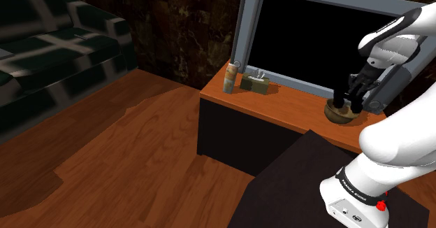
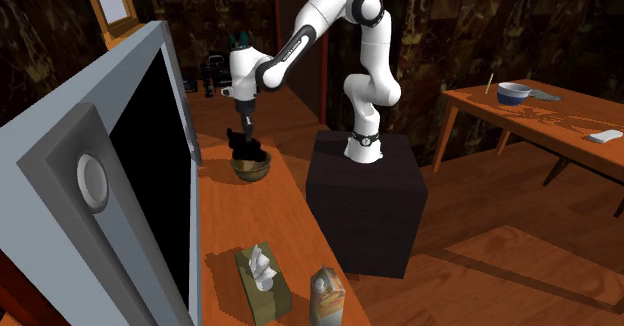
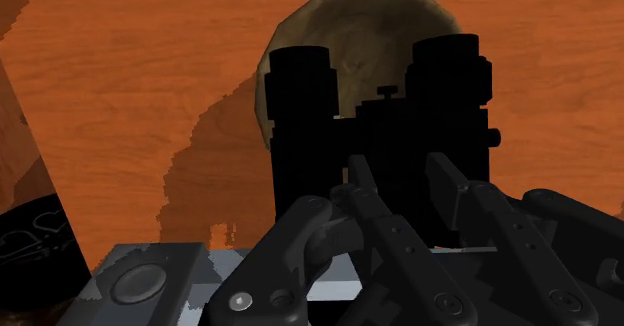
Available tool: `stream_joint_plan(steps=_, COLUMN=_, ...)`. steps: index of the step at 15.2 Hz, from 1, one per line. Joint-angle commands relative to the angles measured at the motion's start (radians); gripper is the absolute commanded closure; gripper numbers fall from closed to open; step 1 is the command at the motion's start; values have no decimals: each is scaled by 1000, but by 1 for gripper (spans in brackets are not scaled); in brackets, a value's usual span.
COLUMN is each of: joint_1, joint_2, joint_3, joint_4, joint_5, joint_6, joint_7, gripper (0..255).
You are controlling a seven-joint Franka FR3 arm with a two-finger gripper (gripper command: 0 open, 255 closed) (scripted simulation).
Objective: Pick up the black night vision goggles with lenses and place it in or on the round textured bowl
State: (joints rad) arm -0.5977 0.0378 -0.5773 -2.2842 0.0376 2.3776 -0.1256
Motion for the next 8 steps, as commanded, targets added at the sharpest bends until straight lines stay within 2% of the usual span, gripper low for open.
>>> stream_joint_plan(steps=1, joint_1=-1, joint_2=17, joint_3=1, joint_4=-12, joint_5=15, joint_6=27, joint_7=-11, gripper=255)
stream_joint_plan(steps=5, joint_1=-5, joint_2=61, joint_3=6, joint_4=-27, joint_5=55, joint_6=79, joint_7=-39, gripper=255)
stream_joint_plan(steps=8, joint_1=-6, joint_2=65, joint_3=7, joint_4=-29, joint_5=59, joint_6=84, joint_7=-42, gripper=255)
